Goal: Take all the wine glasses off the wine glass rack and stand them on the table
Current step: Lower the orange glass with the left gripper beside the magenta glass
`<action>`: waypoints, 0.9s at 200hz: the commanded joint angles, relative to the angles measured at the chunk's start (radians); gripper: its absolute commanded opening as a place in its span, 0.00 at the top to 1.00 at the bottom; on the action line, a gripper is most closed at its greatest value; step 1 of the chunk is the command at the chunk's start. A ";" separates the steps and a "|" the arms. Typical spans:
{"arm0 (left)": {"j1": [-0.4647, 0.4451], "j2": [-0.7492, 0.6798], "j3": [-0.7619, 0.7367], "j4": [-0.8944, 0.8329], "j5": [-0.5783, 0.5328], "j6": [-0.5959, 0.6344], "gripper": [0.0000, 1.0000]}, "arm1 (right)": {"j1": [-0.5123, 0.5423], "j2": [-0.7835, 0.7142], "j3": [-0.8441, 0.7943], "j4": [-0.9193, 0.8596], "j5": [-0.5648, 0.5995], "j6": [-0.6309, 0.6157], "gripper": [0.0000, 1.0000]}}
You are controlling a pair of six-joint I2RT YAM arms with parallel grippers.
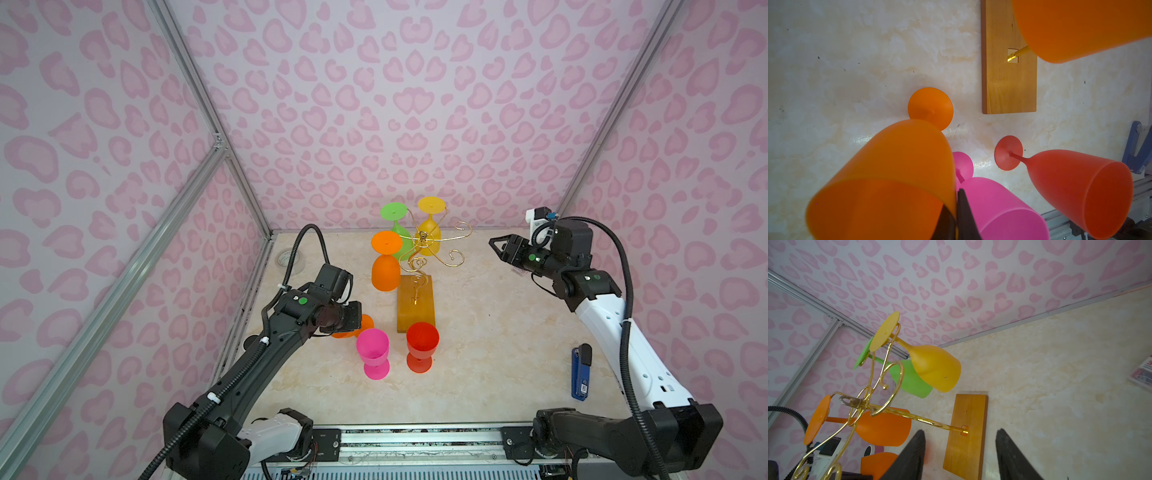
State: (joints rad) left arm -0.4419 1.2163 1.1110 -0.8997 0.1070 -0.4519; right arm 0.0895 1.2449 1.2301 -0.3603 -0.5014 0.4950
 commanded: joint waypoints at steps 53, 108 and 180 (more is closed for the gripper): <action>-0.029 0.027 0.037 -0.095 -0.041 0.044 0.98 | -0.002 -0.029 -0.026 0.028 0.103 -0.032 0.44; -0.040 0.057 0.081 -0.164 -0.069 0.068 0.98 | -0.004 -0.012 -0.041 0.043 0.079 -0.019 0.43; -0.044 0.121 0.107 -0.183 -0.073 0.083 0.98 | -0.008 -0.012 -0.073 0.066 0.064 -0.011 0.43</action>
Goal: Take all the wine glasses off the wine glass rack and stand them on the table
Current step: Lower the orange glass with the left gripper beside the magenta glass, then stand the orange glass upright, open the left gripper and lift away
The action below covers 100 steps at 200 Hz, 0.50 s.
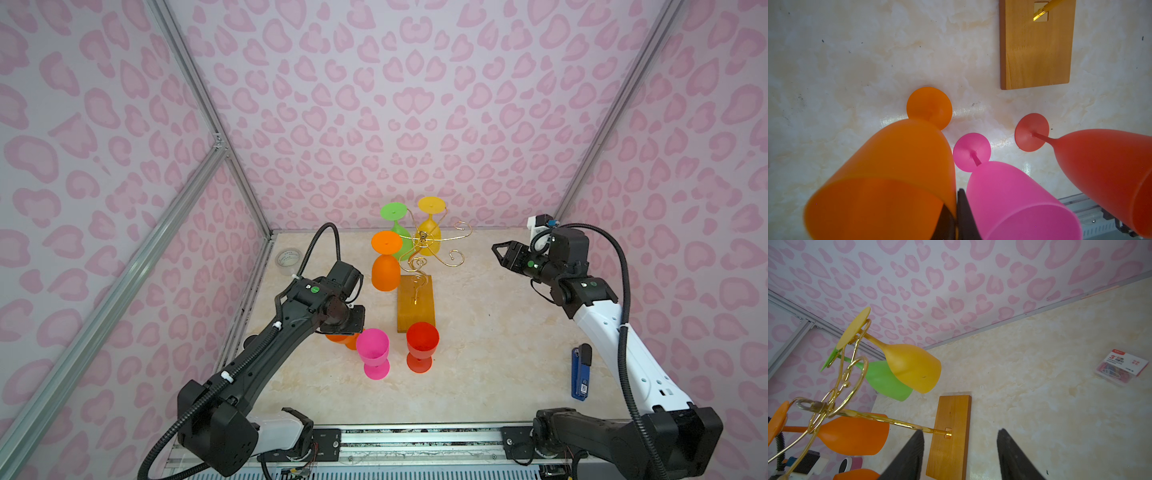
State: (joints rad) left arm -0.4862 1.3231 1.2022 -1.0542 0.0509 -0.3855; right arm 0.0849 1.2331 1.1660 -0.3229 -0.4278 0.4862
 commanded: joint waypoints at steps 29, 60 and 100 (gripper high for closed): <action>-0.001 0.025 0.029 -0.035 -0.017 0.016 0.93 | -0.007 -0.004 -0.026 0.045 -0.013 0.006 0.43; -0.002 0.034 0.039 -0.038 -0.011 0.014 0.87 | -0.013 0.001 -0.032 0.047 -0.023 0.003 0.43; -0.002 0.033 0.054 -0.036 0.003 0.010 0.80 | -0.016 0.002 -0.038 0.056 -0.027 0.004 0.43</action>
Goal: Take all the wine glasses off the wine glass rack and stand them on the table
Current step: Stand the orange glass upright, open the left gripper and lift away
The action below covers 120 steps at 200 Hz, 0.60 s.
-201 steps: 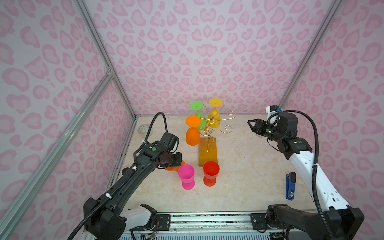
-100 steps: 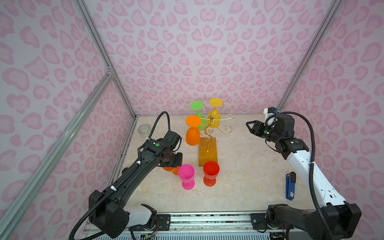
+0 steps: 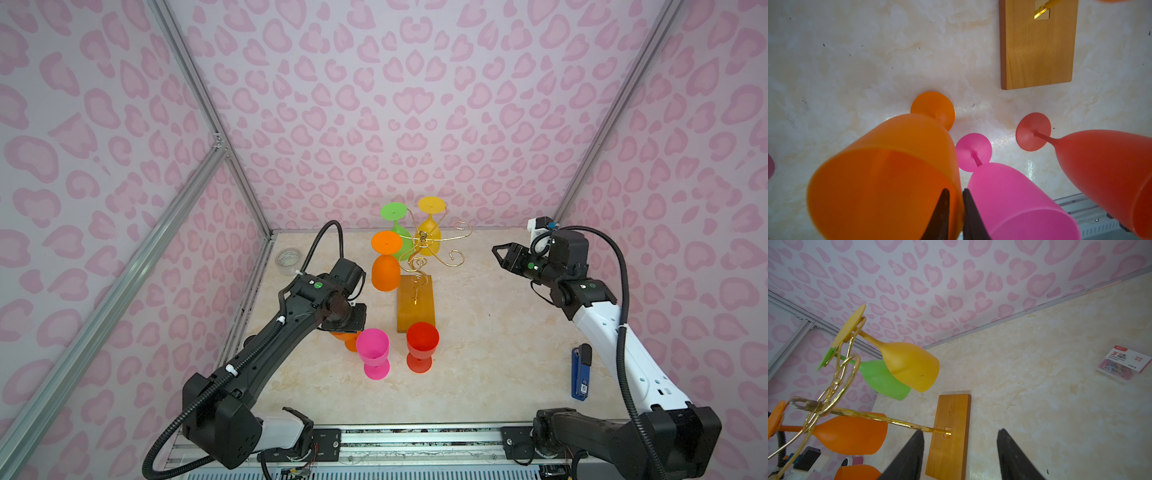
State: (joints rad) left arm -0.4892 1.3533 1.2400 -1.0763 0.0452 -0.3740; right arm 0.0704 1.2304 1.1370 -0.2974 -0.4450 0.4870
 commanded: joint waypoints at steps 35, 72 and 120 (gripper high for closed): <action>0.001 -0.003 0.024 -0.013 0.015 -0.006 0.74 | -0.003 0.014 -0.011 0.035 -0.015 0.008 0.43; 0.000 -0.029 0.027 -0.006 0.024 -0.021 0.66 | -0.003 0.017 -0.005 0.037 -0.017 0.013 0.43; 0.000 -0.077 0.031 -0.002 0.044 -0.038 0.58 | -0.003 0.024 -0.005 0.043 -0.023 0.026 0.43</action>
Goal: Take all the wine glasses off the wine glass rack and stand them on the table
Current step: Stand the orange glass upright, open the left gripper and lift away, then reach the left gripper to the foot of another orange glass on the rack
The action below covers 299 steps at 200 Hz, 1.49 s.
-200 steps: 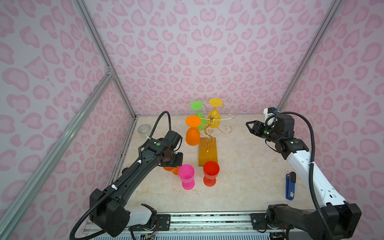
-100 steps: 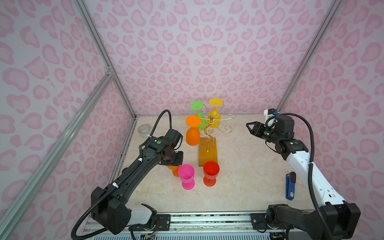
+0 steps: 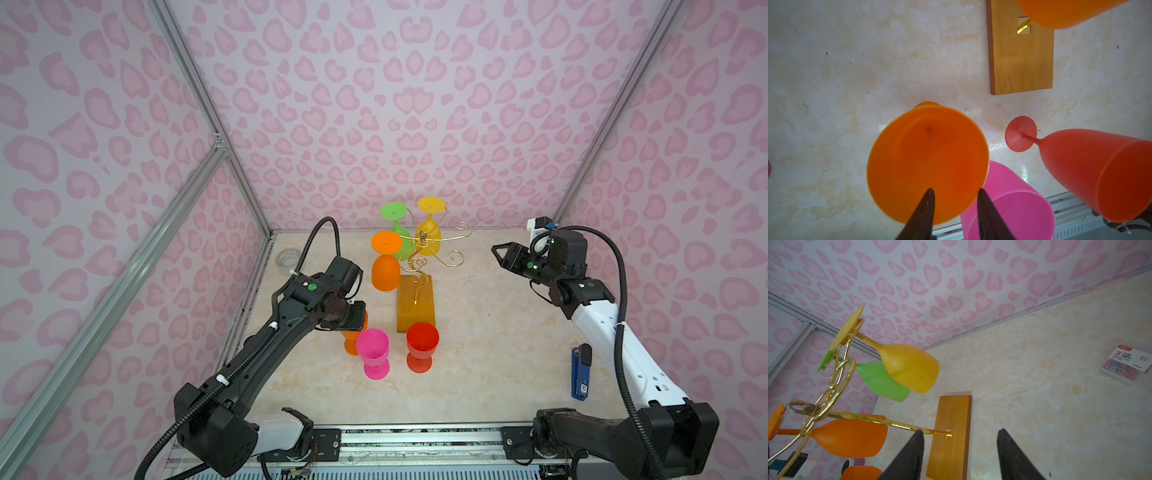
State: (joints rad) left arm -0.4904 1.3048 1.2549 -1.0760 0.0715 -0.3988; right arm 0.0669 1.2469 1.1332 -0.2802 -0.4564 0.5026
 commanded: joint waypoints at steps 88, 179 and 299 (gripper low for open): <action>0.017 -0.327 0.046 0.302 0.039 -0.193 0.41 | 0.001 0.013 -0.008 0.048 -0.014 0.033 0.43; 0.179 -0.215 -0.072 0.994 0.452 -0.618 0.34 | 0.002 -0.016 -0.035 0.060 -0.020 0.043 0.43; 0.177 -0.105 -0.071 1.028 0.515 -0.688 0.38 | 0.001 0.013 -0.049 0.095 -0.036 0.056 0.43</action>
State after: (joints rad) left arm -0.3115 1.1969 1.1854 -0.0769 0.5762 -1.0904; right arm 0.0673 1.2526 1.0893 -0.2295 -0.4763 0.5468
